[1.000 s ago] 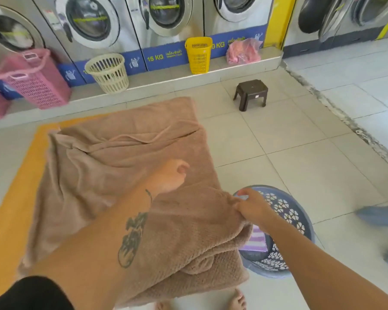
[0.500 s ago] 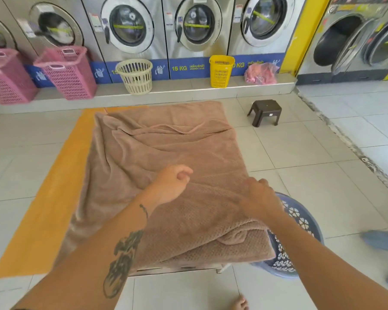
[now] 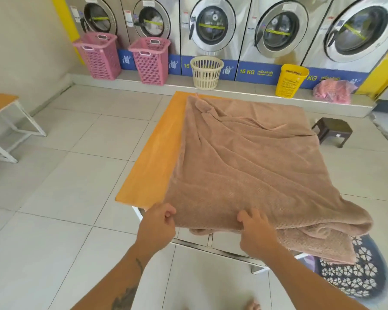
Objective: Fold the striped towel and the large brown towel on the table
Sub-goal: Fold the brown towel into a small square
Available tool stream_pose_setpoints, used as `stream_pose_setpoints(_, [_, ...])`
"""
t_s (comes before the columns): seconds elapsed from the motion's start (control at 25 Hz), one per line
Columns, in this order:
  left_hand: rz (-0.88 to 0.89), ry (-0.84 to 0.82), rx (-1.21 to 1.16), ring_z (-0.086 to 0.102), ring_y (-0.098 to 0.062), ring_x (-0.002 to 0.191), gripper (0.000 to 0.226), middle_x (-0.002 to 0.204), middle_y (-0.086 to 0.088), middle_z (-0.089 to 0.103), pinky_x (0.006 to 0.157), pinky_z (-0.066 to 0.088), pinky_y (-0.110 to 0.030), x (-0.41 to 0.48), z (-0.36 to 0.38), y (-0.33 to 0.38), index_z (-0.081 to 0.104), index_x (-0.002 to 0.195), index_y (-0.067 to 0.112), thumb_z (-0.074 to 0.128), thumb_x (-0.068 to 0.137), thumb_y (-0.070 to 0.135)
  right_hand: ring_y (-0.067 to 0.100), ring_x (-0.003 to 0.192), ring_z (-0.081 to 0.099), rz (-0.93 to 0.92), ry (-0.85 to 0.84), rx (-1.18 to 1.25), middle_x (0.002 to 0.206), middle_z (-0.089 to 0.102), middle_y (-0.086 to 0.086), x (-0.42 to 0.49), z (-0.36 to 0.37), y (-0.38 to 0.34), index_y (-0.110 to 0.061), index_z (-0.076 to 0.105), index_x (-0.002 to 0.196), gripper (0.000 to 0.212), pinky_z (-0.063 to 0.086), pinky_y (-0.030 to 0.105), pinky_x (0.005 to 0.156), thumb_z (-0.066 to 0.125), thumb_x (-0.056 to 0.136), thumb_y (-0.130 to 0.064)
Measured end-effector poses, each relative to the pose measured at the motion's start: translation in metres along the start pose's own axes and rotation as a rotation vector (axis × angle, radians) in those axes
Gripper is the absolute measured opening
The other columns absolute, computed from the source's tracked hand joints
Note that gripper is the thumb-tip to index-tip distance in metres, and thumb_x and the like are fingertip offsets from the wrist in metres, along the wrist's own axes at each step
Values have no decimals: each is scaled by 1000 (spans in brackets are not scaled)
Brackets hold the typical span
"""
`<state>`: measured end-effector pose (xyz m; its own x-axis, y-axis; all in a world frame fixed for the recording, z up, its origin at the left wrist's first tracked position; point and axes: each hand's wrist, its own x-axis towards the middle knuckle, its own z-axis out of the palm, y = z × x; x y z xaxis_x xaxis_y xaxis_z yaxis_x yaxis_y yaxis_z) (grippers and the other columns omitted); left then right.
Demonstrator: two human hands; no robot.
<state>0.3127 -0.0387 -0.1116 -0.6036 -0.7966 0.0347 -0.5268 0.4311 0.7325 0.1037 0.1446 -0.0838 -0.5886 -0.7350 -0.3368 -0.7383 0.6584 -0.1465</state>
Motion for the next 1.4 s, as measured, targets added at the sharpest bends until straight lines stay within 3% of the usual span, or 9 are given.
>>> stream_pose_setpoints(0.16, [22, -234, 427, 32, -24, 124, 70, 137, 2, 26, 103, 36, -40, -13, 11, -5, 38, 135, 39, 69, 73, 34, 27, 100, 55, 2, 131, -9, 97, 58, -2, 7, -10, 4, -26, 55, 99, 15, 41, 38, 82, 47, 91, -17])
stream_pose_setpoints(0.24, [36, -205, 544, 24, -26, 130, 78, 144, -3, 16, 107, 31, -43, -12, 16, -2, 29, 140, 40, 70, 73, 37, 25, 83, 57, 13, 152, 167, 81, 57, -4, 11, -26, 8, -25, 51, 93, 13, 37, 36, 72, 44, 97, -16])
stream_pose_setpoints(0.44, [146, -29, 418, 56, -25, 77, 42, 93, -1, 55, 68, 44, -36, 26, 6, 8, 58, 122, 23, 58, 83, 10, 22, 65, 58, 3, 259, 233, 73, 60, 2, 13, -59, 38, -21, 44, 95, 11, 42, 35, 57, 37, 102, -15])
stream_pose_setpoints(0.56, [92, -18, 142, 57, -22, 72, 38, 83, 1, 60, 62, 50, -38, 54, -9, 26, 55, 115, 23, 53, 83, 4, 26, 80, 57, -21, 256, 107, 82, 53, -2, 10, -54, 49, -21, 44, 96, 7, 42, 35, 69, 46, 93, -16])
stream_pose_setpoints(0.72, [190, -112, 138, 50, -15, 57, 30, 65, 7, 51, 49, 35, -31, 58, -7, 45, 50, 106, 24, 50, 85, 3, 24, 106, 44, -4, 119, -41, 104, 43, -2, -10, -12, 63, -25, 54, 101, 24, 38, 36, 87, 52, 79, -16])
stream_pose_setpoints(0.88, [197, -242, 201, 54, -17, 73, 41, 86, 10, 52, 59, 40, -31, 53, 1, 51, 43, 115, 29, 59, 80, 13, 22, 99, 44, 6, 113, -127, 106, 44, -5, -19, 12, 76, -29, 48, 106, 42, 40, 35, 85, 58, 66, -21])
stream_pose_setpoints(1.0, [100, -203, 285, 57, -26, 83, 57, 113, 0, 47, 69, 50, -41, 52, -2, 45, 40, 127, 25, 56, 75, 8, 24, 79, 54, 51, 258, -26, 85, 56, -4, -7, 9, 77, -24, 54, 88, 23, 39, 39, 74, 54, 69, -10])
stream_pose_setpoints(1.16, [-127, -61, 390, 54, -30, 77, 64, 117, -5, 43, 61, 43, -37, 54, -20, 30, 37, 128, 22, 55, 72, -4, 20, 61, 57, 115, 225, -22, 62, 57, -7, 7, -20, 80, -23, 44, 88, 7, 42, 39, 83, 40, 86, -17])
stream_pose_setpoints(1.4, [-198, -1, 483, 52, -27, 79, 51, 112, -5, 44, 63, 48, -39, 59, -58, 0, 45, 119, 19, 54, 74, -3, 24, 113, 55, 299, 18, -247, 119, 61, -2, 9, -45, 78, -29, 53, 120, 39, 38, 46, 101, 41, 84, -33])
